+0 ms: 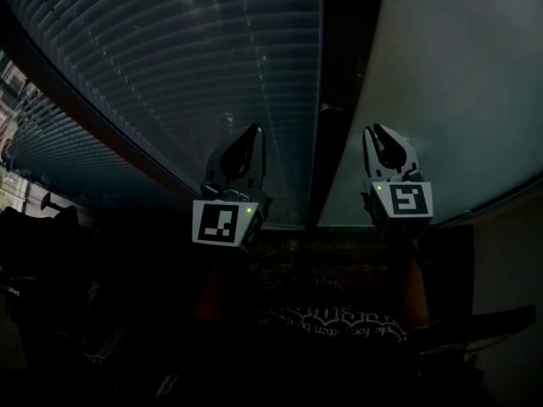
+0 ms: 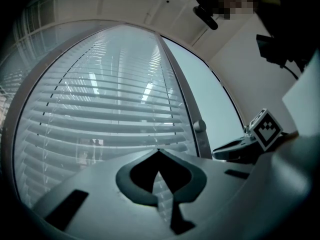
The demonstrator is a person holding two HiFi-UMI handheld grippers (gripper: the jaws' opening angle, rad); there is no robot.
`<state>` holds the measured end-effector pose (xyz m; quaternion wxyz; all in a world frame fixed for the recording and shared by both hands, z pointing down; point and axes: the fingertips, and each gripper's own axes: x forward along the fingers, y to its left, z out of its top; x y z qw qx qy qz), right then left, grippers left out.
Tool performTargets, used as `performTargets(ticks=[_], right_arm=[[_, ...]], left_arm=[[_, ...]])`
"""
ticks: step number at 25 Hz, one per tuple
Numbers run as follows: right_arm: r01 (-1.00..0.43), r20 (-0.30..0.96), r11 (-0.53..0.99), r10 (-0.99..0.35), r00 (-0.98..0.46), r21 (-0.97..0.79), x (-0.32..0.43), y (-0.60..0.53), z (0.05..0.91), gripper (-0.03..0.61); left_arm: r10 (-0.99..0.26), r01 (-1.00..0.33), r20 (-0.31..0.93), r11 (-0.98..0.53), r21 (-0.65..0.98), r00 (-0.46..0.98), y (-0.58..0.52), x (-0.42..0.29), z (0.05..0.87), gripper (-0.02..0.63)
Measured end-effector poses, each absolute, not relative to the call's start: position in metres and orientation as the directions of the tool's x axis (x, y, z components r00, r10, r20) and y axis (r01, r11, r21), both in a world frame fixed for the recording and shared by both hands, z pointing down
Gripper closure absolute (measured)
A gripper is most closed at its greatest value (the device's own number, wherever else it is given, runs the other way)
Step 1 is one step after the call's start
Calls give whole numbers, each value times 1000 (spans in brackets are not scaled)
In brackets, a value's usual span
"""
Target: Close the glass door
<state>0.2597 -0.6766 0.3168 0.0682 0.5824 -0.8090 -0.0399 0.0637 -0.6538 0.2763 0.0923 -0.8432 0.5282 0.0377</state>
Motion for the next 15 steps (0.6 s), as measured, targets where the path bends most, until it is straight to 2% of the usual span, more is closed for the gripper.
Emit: performTargets(ticks=[6, 9, 15], right_arm=[[-940, 75, 305, -952, -296, 151, 260, -677, 311, 520], [-949, 74, 265, -964, -256, 169, 265, -678, 310, 566], [-953, 69, 255, -967, -247, 166, 265, -678, 311, 569]], left_arm=[[-885, -898, -158, -424, -119, 439, -653, 63, 271, 612], [-886, -899, -156, -422, -118, 436, -652, 61, 271, 612], [-895, -906, -145, -412, -101, 423, -651, 54, 276, 612]])
